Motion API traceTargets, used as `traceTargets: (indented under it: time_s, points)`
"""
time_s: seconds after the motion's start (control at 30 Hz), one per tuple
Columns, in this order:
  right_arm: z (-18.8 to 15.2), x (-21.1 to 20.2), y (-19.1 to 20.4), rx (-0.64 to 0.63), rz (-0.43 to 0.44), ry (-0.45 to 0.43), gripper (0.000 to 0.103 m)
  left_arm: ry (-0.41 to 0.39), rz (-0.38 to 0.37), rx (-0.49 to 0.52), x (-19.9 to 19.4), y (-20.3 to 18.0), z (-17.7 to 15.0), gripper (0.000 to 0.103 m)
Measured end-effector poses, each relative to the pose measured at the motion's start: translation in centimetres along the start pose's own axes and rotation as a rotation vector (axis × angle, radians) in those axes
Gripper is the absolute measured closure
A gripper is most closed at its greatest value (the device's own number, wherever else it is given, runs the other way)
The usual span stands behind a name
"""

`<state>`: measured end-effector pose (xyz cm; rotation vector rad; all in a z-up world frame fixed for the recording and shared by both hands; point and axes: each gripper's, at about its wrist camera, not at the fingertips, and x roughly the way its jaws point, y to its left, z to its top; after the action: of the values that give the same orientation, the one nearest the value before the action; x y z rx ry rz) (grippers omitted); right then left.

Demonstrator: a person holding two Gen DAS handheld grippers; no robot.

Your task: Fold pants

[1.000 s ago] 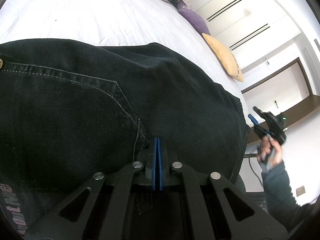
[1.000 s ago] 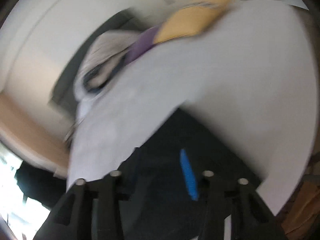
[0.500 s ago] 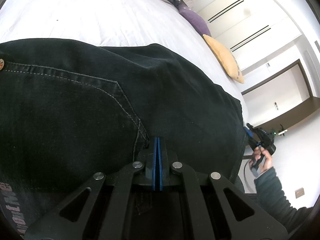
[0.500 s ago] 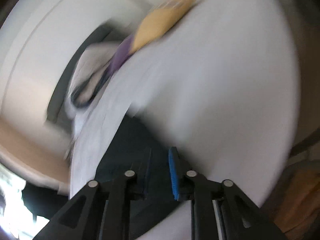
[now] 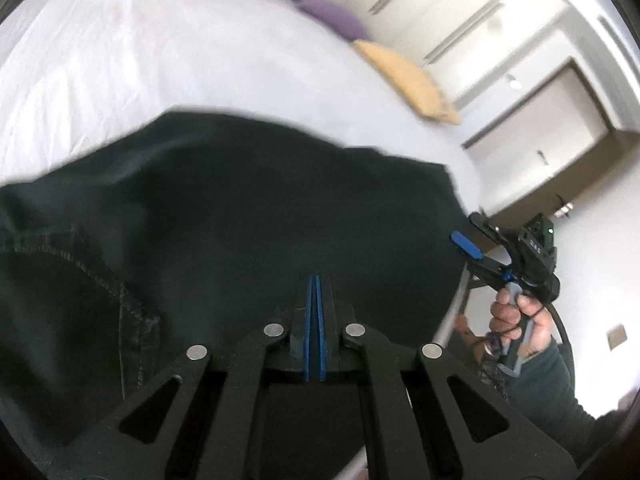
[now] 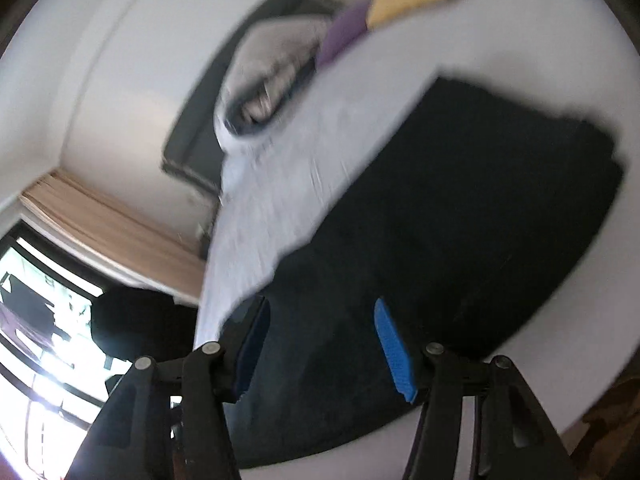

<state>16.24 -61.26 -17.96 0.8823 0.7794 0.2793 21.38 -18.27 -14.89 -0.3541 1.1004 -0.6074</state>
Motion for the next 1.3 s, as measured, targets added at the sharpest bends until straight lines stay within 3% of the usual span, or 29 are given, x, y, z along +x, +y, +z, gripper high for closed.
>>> traceTargets:
  time_s: [0.07, 0.17, 0.23, 0.3, 0.43, 0.47, 0.53, 0.6, 0.67, 0.73, 0.77, 0.87, 1.2, 1.3]
  points:
    - [-0.5, 0.3, -1.8, 0.027, -0.042, -0.007, 0.081, -0.002, 0.042, -0.074, -0.2, 2.8, -0.7, 0.102]
    - [-1.4, -3.1, -5.4, 0.085, -0.070, -0.086, 0.084, -0.075, -0.015, -0.223, -3.6, 7.7, -2.1, 0.102]
    - [-1.1, -6.1, -7.2, 0.104, -0.135, -0.165, 0.084, -0.121, -0.049, -0.261, -6.1, 9.8, -2.7, 0.102]
    - [-0.4, -9.8, -8.9, 0.155, -0.160, -0.230, 0.080, -0.161, 0.012, -0.289, -8.3, 11.9, -2.9, 0.102]
    - [0.5, -14.7, -8.4, 0.159, -0.173, -0.317, 0.042, -0.251, 0.059, -0.395, -12.6, 15.6, -4.1, 0.102]
    - [0.2, -15.4, -8.1, 0.160, -0.177, -0.317, 0.035, -0.264, 0.081, -0.391, -13.3, 15.5, -4.1, 0.102]
    - [-0.3, -15.7, -7.8, 0.183, -0.171, -0.320, 0.034, -0.272, 0.101, -0.365, -13.8, 14.5, -3.6, 0.102]
    - [-0.3, -14.7, -8.1, 0.211, -0.139, -0.320, 0.034, -0.262, 0.077, -0.331, -13.3, 13.0, -2.8, 0.102]
    - [1.2, -10.7, -7.4, 0.270, -0.137, -0.286, 0.034, -0.231, 0.053, -0.287, -11.7, 11.0, -1.8, 0.102]
    - [1.2, -9.7, -8.2, 0.307, -0.156, -0.255, 0.034, -0.193, 0.023, -0.245, -9.4, 8.5, -0.9, 0.096]
    - [1.1, -9.2, -8.7, 0.339, -0.167, -0.242, 0.034, -0.168, 0.012, -0.229, -8.2, 7.5, -0.5, 0.083]
    - [1.0, -8.9, -9.6, 0.380, -0.145, -0.256, 0.034, -0.133, -0.012, -0.193, -5.1, 4.9, 0.1, 0.029]
    - [2.8, -8.1, -10.0, 0.411, -0.034, -0.327, 0.038, -0.090, -0.018, -0.162, -0.5, 3.2, 1.6, 0.026]
    - [3.3, -7.2, -10.4, 0.420, -0.040, -0.329, 0.046, -0.088, -0.012, -0.162, 0.1, 3.3, 1.8, 0.026]
